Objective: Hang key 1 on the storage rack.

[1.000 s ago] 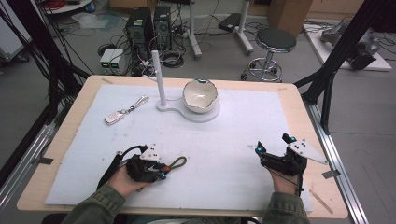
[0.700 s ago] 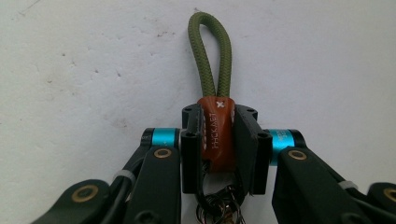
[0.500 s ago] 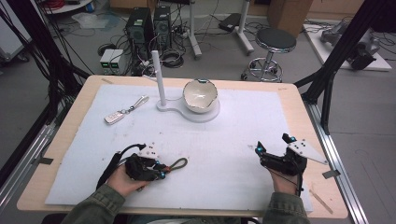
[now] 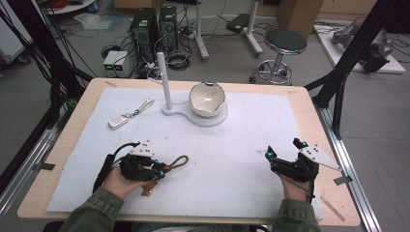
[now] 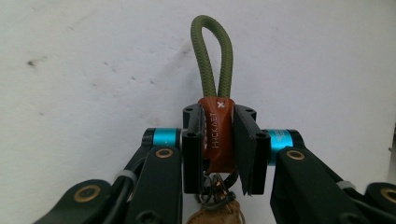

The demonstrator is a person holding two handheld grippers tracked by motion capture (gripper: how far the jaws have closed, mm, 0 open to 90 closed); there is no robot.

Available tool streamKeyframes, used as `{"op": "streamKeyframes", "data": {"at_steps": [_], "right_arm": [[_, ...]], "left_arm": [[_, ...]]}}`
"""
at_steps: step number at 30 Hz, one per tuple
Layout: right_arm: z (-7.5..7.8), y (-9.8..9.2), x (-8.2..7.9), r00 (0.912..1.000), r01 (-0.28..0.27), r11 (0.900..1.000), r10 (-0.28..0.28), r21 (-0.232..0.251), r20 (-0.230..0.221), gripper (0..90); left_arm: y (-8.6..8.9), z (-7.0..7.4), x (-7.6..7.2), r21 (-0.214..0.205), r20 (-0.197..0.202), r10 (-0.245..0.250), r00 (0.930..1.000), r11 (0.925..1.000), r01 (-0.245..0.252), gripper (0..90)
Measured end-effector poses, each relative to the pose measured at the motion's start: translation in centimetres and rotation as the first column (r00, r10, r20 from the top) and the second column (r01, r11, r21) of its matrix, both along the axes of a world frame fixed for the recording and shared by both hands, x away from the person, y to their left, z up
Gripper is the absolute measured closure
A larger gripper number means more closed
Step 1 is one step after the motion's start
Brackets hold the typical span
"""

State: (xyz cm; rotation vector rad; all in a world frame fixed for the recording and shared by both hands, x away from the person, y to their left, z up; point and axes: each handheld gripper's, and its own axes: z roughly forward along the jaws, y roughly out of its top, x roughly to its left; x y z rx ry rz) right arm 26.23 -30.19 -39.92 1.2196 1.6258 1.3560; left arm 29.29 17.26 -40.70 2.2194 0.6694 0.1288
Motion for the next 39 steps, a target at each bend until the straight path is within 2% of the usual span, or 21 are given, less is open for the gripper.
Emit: {"op": "streamKeyframes", "data": {"at_steps": [1,4,7,11,18,22,39], "right_arm": [[0.0,0.0,0.0,1.0,-0.001,1.0,0.001,0.002,0.0,0.7],[0.0,0.0,0.0,1.0,-0.003,1.0,0.003,0.0,-0.002,0.7],[0.0,0.0,0.1,1.0,-0.001,1.0,0.001,0.004,-0.001,0.7],[0.0,0.0,0.0,1.0,-0.001,1.0,0.001,0.001,0.002,0.7],[0.0,-0.1,0.0,1.0,0.001,1.0,-0.001,0.006,0.002,0.7],[0.1,-0.1,0.0,1.0,0.001,1.0,-0.001,0.008,0.002,0.7],[0.1,-0.1,0.0,1.0,0.002,0.9999,-0.002,0.015,-0.006,0.7]], "left_arm": [[0.4,0.3,0.1,-0.014,0.003,0.007,1.0,0.9999,-0.007,73.8],[1.1,1.0,0.2,-0.021,0.016,0.019,0.9997,0.9996,-0.019,73.8],[2.0,1.5,0.5,-0.075,0.009,0.04,0.9991,0.9964,-0.04,73.8],[2.6,1.9,0.8,-0.086,0.016,0.061,0.998,0.9945,-0.059,73.8],[3.5,2.6,1.7,-0.136,0.009,0.099,0.9951,0.986,-0.097,73.6],[3.6,3.3,2.1,-0.124,0.022,0.101,0.9946,0.9874,-0.098,73.5],[4.1,6.5,4.1,-0.149,0.064,0.143,0.9876,0.98,-0.132,73.6]]}}
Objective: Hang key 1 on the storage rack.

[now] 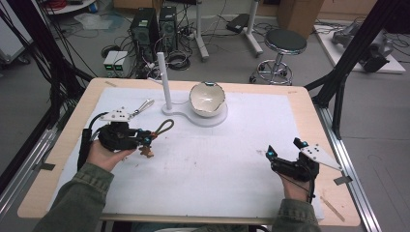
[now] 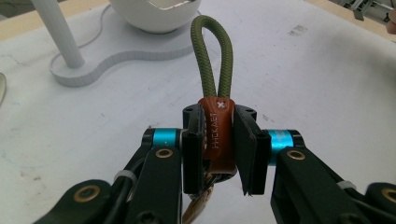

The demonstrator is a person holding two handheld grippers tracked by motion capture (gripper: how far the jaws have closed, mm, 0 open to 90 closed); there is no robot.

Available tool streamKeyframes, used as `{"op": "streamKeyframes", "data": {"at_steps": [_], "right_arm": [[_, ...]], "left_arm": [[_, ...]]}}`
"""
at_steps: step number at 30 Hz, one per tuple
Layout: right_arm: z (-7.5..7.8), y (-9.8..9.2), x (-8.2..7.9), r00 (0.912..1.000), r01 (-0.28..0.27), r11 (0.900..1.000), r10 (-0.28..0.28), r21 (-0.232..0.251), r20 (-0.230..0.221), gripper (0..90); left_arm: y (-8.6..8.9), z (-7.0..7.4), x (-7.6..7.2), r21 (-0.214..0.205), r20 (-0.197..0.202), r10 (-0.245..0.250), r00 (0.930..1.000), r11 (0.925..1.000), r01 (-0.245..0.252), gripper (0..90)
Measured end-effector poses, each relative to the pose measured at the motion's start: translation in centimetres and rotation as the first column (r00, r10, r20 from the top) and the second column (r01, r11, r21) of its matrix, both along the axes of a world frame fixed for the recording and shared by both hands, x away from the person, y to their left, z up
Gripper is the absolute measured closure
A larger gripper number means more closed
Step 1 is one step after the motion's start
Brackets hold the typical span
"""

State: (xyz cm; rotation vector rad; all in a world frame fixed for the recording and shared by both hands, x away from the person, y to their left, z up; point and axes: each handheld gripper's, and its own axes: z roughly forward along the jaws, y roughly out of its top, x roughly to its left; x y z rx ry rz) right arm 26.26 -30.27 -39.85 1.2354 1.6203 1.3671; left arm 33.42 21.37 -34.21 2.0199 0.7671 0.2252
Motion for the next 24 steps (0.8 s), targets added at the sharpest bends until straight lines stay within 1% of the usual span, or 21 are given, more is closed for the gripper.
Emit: {"op": "streamKeyframes", "data": {"at_steps": [2,6,9,10,11,12,18,24], "right_arm": [[0.0,0.0,0.0,1.0,0.002,1.0,-0.002,0.001,-0.001,0.7],[0.0,0.0,0.0,1.0,0.002,1.0,-0.002,0.001,0.004,0.7],[0.0,0.0,0.0,1.0,0.001,1.0,-0.001,-0.001,0.004,0.7],[0.0,0.0,0.0,1.0,0.0,1.0,0.0,0.001,0.004,0.7],[0.0,0.0,0.0,1.0,0.0,1.0,0.0,0.005,0.001,0.7],[0.0,0.0,0.0,1.0,0.0,1.0,0.0,0.005,0.001,0.7],[0.0,-0.1,0.0,1.0,-0.001,1.0,0.001,0.003,0.003,0.7],[0.0,0.0,0.1,1.0,-0.003,1.0,0.003,0.001,0.002,0.7]], "left_arm": [[0.1,0.4,0.2,-0.006,0.005,0.001,1.0,1.0,-0.001,73.6],[0.2,1.2,0.4,-0.002,0.014,0.001,0.9999,1.0,-0.001,73.6],[0.3,1.7,0.6,-0.014,0.021,0.004,0.9998,0.9999,-0.004,73.6],[0.4,1.8,0.6,-0.017,0.029,0.009,0.9995,0.9998,-0.009,73.6],[0.5,1.9,0.7,-0.028,0.027,0.011,0.9996,0.9995,-0.01,73.6],[0.5,2.0,0.8,-0.031,0.027,0.01,0.9996,0.9995,-0.009,73.6],[0.8,2.6,1.2,-0.026,0.037,0.025,0.999,0.9994,-0.024,73.6],[1.0,3.5,1.4,-0.039,0.052,0.031,0.9981,0.9988,-0.029,73.6]]}}
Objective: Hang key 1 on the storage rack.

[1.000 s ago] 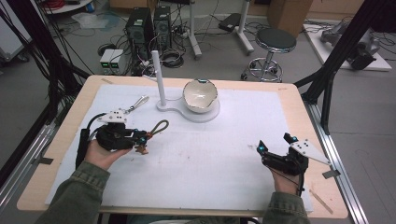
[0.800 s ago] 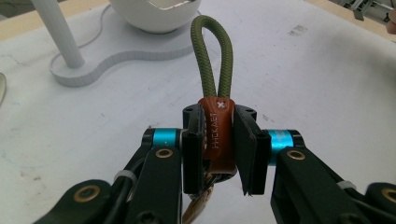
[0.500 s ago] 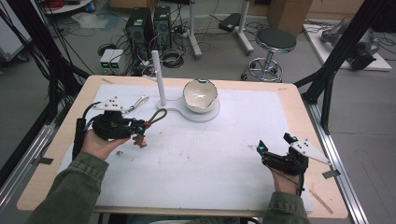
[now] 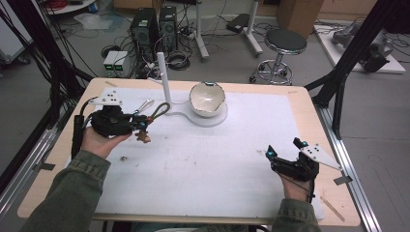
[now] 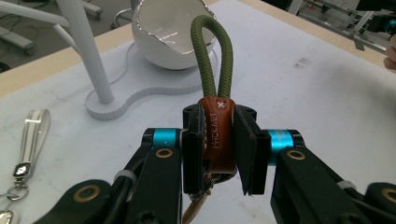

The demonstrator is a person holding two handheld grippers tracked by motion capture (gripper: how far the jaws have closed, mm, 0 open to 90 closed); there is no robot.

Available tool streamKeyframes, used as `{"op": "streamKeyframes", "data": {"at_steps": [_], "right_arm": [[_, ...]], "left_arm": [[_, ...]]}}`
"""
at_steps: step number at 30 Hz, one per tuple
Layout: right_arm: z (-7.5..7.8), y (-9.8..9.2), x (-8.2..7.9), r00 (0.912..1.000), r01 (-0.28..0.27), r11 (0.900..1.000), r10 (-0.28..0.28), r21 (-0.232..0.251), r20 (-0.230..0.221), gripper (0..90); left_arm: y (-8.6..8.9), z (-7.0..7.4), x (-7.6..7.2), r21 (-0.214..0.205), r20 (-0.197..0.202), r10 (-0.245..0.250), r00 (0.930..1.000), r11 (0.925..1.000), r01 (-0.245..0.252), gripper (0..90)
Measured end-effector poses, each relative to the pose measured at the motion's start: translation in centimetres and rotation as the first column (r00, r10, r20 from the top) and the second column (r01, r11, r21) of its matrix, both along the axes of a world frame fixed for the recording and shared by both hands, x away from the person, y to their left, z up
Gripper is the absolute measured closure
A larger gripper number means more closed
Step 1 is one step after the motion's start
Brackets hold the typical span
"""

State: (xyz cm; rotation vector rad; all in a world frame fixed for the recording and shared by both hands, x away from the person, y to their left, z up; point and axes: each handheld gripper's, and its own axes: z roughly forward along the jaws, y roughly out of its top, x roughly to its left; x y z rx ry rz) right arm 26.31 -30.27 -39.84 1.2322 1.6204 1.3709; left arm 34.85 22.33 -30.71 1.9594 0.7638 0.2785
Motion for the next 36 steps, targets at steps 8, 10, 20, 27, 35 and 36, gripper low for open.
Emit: {"op": "streamKeyframes", "data": {"at_steps": [8,10,20,27,35,36], "right_arm": [[0.0,0.0,0.0,1.0,0.0,1.0,0.0,0.001,-0.001,0.7],[0.0,0.0,0.0,1.0,0.001,1.0,-0.001,-0.002,-0.002,0.7],[0.0,0.1,0.0,1.0,-0.002,1.0,0.002,-0.004,-0.005,0.7],[0.0,0.1,0.0,1.0,-0.002,1.0,0.002,-0.006,-0.005,0.7],[0.0,0.1,0.0,1.0,-0.002,1.0,0.002,-0.005,-0.006,0.7],[0.0,0.1,0.0,1.0,-0.002,1.0,0.002,-0.005,-0.006,0.7]], "left_arm": [[0.2,1.0,0.6,0.004,0.014,0.017,0.9998,0.9999,-0.017,73.6],[0.3,1.4,0.8,0.002,0.018,0.02,0.9996,0.9998,-0.02,73.6],[0.6,2.7,1.7,-0.004,0.037,0.044,0.9983,0.999,-0.044,73.6],[0.7,3.7,2.3,0.005,0.041,0.052,0.9978,0.9986,-0.053,73.6],[0.5,5.0,3.2,0.009,0.047,0.053,0.9975,0.9985,-0.053,73.6],[0.5,5.1,3.3,0.012,0.049,0.053,0.9974,0.9985,-0.054,73.6]]}}
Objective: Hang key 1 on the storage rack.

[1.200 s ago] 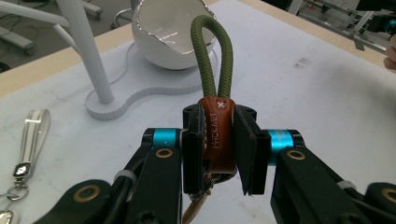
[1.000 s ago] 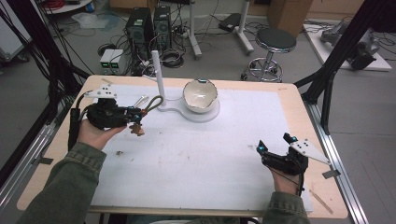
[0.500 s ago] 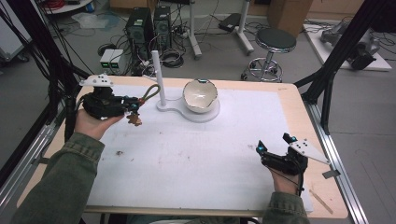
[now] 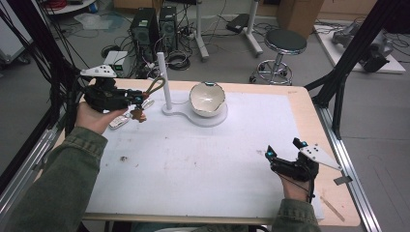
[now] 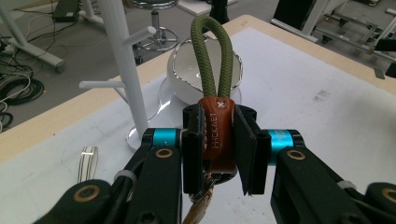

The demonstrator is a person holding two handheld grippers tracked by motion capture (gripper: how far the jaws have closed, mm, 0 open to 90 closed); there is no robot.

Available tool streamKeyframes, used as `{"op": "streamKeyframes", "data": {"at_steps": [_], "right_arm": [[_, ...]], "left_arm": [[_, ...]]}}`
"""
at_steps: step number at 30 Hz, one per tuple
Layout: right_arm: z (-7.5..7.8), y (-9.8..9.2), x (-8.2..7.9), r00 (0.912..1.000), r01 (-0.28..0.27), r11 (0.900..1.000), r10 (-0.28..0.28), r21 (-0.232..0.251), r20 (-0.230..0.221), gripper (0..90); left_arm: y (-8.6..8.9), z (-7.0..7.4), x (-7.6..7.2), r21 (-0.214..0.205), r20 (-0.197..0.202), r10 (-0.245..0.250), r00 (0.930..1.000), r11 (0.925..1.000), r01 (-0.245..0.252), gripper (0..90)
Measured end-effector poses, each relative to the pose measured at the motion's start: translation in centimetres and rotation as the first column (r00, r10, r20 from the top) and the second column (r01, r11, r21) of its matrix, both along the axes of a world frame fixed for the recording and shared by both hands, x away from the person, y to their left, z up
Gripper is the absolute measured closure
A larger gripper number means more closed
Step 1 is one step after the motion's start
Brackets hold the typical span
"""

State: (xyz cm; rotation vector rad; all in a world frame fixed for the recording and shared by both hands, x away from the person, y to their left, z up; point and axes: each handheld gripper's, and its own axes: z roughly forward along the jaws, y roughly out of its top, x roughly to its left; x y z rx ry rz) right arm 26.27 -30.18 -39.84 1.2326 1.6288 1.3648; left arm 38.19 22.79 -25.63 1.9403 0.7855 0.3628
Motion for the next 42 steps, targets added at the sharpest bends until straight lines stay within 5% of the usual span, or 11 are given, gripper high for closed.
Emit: {"op": "streamKeyframes", "data": {"at_steps": [19,42], "right_arm": [[0.0,-0.1,0.1,1.0,0.0,1.0,0.0,0.0,0.0,0.7],[-0.1,-0.2,0.0,1.0,0.0,1.0,0.0,0.004,0.0,0.7]], "left_arm": [[-0.2,-1.0,3.1,-0.032,-0.005,0.074,0.9972,0.9967,-0.074,73.6],[-0.8,-2.3,4.9,0.019,-0.008,0.121,0.9926,0.9925,-0.121,73.5]]}}
